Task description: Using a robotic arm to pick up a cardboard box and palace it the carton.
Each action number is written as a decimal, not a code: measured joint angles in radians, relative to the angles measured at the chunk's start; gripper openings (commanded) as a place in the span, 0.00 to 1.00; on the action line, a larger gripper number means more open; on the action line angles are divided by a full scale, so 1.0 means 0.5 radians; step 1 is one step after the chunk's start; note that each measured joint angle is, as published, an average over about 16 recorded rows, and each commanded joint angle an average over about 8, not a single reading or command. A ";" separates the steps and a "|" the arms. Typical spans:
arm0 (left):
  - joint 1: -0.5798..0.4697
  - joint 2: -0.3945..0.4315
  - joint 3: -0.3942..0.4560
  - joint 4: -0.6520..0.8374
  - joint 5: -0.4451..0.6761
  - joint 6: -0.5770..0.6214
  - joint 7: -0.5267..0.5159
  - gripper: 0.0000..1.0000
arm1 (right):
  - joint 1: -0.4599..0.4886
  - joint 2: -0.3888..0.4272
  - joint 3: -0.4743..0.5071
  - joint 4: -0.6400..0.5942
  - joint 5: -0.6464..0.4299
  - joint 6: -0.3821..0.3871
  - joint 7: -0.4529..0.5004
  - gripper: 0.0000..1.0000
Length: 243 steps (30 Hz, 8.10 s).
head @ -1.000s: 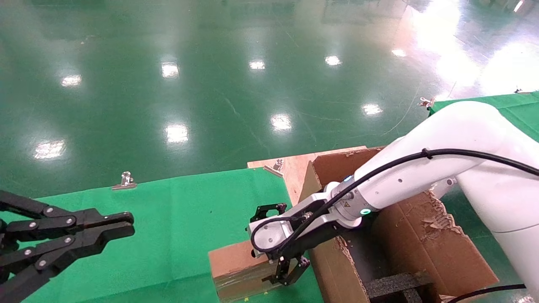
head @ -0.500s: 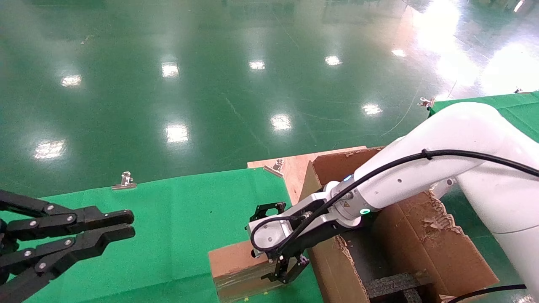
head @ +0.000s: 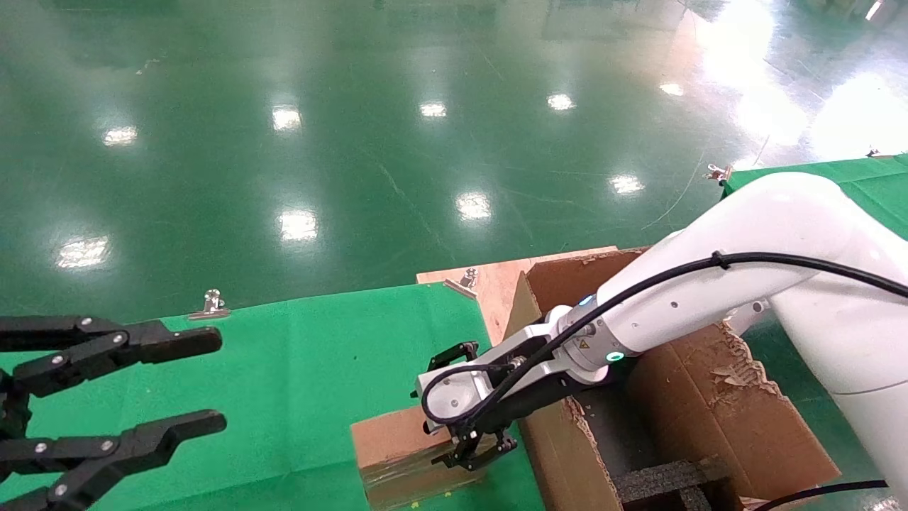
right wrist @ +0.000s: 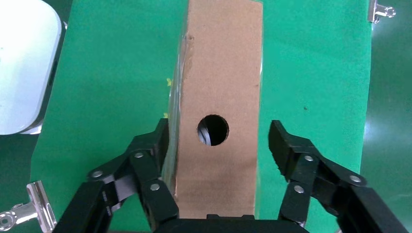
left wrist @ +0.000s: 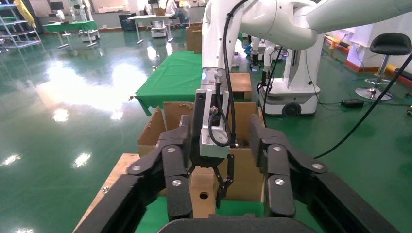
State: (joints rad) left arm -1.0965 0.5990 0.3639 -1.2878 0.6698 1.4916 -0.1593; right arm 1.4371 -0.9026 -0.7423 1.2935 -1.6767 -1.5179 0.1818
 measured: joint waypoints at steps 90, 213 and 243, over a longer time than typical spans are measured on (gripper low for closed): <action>-0.004 -0.003 0.009 0.004 -0.006 -0.001 0.006 1.00 | 1.583 0.905 -1.442 -1.579 0.845 -0.071 -0.760 0.00; -0.008 -0.007 0.023 0.007 -0.015 -0.006 0.013 1.00 | 0.185 0.455 -2.137 -0.689 -0.626 1.742 3.457 1.00; -0.009 -0.008 0.026 0.009 -0.016 -0.005 0.014 1.00 | 0.455 0.534 -2.050 -0.545 -0.754 1.769 3.462 1.00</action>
State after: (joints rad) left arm -1.1012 0.5951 0.3767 -1.2834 0.6618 1.4889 -0.1522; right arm 1.6646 -0.6356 -1.7675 1.0210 -2.0537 -0.6332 1.9126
